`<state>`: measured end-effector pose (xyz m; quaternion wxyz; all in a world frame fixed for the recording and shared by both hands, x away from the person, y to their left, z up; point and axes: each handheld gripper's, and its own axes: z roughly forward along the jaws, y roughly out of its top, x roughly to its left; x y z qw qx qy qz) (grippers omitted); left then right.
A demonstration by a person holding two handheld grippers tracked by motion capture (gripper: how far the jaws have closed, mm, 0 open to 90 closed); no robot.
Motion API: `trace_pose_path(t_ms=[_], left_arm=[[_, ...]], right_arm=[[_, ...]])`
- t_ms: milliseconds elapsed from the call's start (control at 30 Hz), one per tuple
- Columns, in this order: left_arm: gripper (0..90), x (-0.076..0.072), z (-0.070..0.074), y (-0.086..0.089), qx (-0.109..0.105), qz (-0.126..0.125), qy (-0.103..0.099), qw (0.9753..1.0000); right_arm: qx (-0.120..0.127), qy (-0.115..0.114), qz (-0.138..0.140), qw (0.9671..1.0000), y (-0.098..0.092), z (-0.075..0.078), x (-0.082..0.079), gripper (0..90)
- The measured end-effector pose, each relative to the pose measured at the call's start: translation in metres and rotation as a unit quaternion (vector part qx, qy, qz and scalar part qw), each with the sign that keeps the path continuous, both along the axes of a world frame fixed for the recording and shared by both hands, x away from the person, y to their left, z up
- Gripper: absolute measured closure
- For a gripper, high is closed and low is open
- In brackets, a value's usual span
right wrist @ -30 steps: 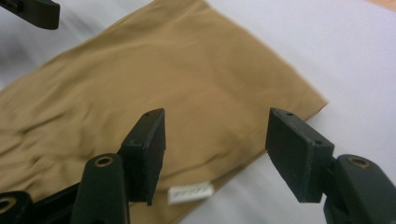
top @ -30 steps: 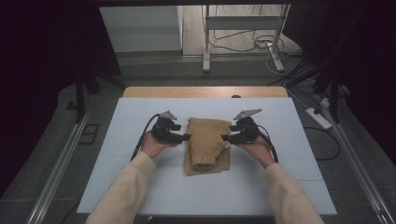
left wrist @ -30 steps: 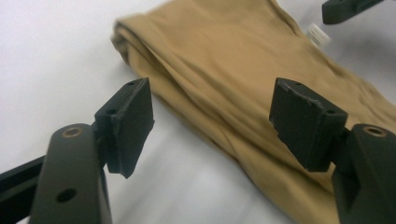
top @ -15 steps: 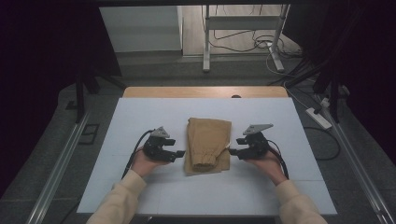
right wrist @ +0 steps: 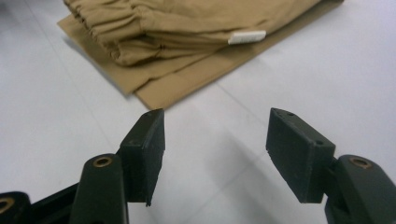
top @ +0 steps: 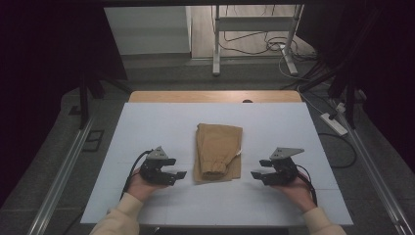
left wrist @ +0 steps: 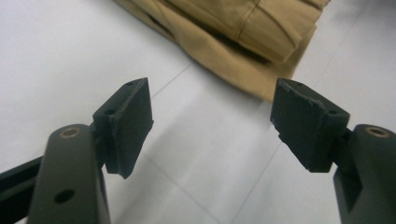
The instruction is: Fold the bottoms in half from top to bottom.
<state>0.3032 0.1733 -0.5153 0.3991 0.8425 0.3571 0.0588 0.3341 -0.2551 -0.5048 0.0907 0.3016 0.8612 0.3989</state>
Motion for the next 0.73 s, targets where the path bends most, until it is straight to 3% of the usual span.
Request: trace_pose_path(t_ms=[200,733], left_arm=[[29.1,-0.004,-0.004,0.007,-0.001,0.006,0.004,1.0000],[29.1,-0.007,-0.005,0.011,-0.003,0.010,0.004,0.9999]], right_arm=[[-0.002,0.004,-0.002,1.0000,-0.007,-0.003,-0.009,37.6],[0.001,0.000,-0.003,1.0000,-0.012,-0.004,-0.014,37.4]])
